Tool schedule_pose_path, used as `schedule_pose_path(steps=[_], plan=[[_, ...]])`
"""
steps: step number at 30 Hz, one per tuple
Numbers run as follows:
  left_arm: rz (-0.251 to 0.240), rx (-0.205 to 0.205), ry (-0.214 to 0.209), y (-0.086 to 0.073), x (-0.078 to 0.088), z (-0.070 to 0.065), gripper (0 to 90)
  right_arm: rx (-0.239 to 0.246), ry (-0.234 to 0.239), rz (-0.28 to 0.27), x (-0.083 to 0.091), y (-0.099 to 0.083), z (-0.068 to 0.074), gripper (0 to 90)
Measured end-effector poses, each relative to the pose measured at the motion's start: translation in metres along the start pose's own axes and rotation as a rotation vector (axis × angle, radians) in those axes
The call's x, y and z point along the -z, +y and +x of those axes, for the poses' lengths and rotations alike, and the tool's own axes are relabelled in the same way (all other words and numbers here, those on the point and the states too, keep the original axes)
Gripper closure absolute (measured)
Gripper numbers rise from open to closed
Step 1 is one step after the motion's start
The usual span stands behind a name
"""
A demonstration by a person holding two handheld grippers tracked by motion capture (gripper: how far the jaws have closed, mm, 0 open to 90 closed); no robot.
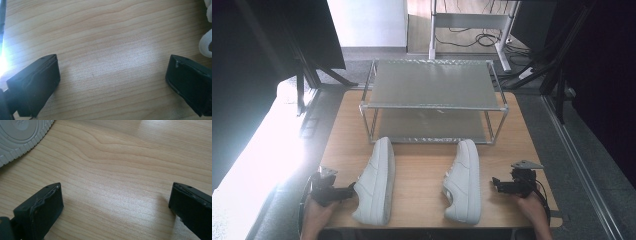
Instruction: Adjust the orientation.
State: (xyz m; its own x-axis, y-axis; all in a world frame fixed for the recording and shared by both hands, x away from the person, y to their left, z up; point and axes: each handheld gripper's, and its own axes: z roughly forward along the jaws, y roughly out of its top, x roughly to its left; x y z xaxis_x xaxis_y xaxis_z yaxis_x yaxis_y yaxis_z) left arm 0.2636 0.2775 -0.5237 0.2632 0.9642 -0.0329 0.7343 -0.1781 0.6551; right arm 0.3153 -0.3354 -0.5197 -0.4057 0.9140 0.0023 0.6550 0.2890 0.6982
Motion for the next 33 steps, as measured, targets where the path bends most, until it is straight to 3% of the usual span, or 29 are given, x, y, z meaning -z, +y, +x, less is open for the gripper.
schedule_pose_path(steps=[26, 33], plan=[[0.005, 0.002, 0.0, 0.0004, 0.0004, 0.0, 0.0, 0.0, 0.0, 0.0, 0.0, 0.0001, 0.0001, 0.0], [0.014, 0.009, -0.021, 0.0015, 0.003, 0.0005, 0.0, 0.0, 0.0, 0.0, 0.0, 0.0001, 0.0001, 0.0]])
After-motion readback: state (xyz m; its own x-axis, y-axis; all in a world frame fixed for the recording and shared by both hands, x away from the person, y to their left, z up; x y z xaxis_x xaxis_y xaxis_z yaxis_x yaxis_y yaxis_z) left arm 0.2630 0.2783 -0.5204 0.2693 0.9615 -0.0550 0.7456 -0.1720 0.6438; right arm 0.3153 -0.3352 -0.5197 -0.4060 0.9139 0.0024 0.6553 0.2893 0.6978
